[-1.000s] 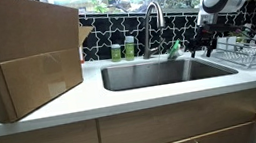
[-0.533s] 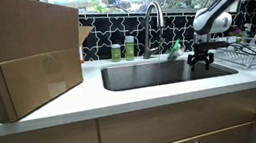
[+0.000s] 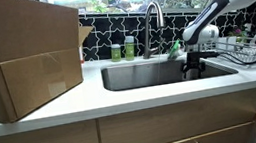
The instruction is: Take the container out of the sink then empty it and place it upside down on the edge of the sink
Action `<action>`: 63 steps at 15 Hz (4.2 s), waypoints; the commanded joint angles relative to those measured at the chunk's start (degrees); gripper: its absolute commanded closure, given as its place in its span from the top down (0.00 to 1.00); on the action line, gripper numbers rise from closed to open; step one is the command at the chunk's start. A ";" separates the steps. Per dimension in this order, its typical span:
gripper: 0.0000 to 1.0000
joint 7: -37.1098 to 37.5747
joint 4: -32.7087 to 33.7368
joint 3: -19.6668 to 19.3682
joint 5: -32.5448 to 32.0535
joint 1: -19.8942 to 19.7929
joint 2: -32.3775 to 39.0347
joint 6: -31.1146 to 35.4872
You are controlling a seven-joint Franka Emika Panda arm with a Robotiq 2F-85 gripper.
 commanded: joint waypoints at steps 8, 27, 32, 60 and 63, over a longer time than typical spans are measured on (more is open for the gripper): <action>0.80 -1.50 8.38 3.84 7.76 -3.72 11.19 4.39; 0.03 -2.27 7.57 4.02 7.12 -3.74 8.55 5.24; 0.03 0.36 2.48 -0.59 -3.91 2.01 -0.81 3.86; 0.03 46.26 -5.46 3.12 -86.43 18.17 -14.35 -15.27; 0.03 48.33 -6.13 6.60 -91.53 18.62 -13.66 -22.06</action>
